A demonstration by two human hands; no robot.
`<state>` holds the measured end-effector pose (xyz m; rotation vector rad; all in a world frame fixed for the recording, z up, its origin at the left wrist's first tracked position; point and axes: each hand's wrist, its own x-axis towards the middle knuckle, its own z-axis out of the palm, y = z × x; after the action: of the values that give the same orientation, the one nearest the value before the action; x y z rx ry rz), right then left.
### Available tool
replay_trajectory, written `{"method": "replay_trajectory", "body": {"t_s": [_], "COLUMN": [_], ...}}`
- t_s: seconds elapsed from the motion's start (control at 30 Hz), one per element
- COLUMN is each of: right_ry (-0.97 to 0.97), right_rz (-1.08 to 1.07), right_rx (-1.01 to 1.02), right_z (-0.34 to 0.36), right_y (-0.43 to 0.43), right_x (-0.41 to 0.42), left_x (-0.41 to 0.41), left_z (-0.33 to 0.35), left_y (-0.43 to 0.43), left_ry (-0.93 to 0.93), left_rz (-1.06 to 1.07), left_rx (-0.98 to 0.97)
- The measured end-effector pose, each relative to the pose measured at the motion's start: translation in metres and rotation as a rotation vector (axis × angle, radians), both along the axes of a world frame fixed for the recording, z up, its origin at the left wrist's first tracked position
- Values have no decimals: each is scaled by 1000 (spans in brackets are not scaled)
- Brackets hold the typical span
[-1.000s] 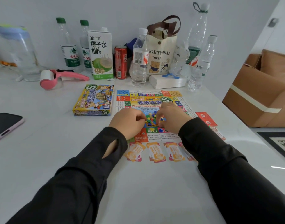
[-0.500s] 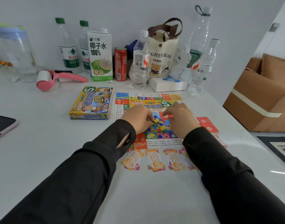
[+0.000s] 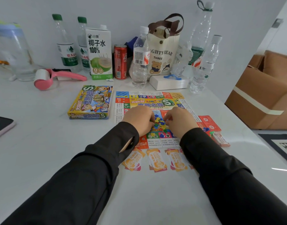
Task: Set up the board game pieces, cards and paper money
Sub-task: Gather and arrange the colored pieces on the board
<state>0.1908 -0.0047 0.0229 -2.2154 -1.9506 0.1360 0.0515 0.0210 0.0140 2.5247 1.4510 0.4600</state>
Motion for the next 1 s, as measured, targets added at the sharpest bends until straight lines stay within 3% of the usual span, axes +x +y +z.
{"method": "replay_trajectory", "body": {"t_s": [0.33, 0.57, 0.7, 1.0], "right_ry": [96, 366, 269, 159], "right_rz": [-40, 117, 192, 177], "right_rx": [-16, 62, -98, -114], "right_z": [-3, 16, 15, 14], "right_y": [-1, -13, -14, -12], "right_x": [3, 4, -4, -8], "left_x": [3, 5, 5, 6], "left_z": [1, 2, 2, 4], "left_y": [0, 0, 0, -2], "left_ry": [50, 117, 108, 181], "left_rz": [13, 22, 22, 31], "left_rx": [-38, -43, -35, 65]}}
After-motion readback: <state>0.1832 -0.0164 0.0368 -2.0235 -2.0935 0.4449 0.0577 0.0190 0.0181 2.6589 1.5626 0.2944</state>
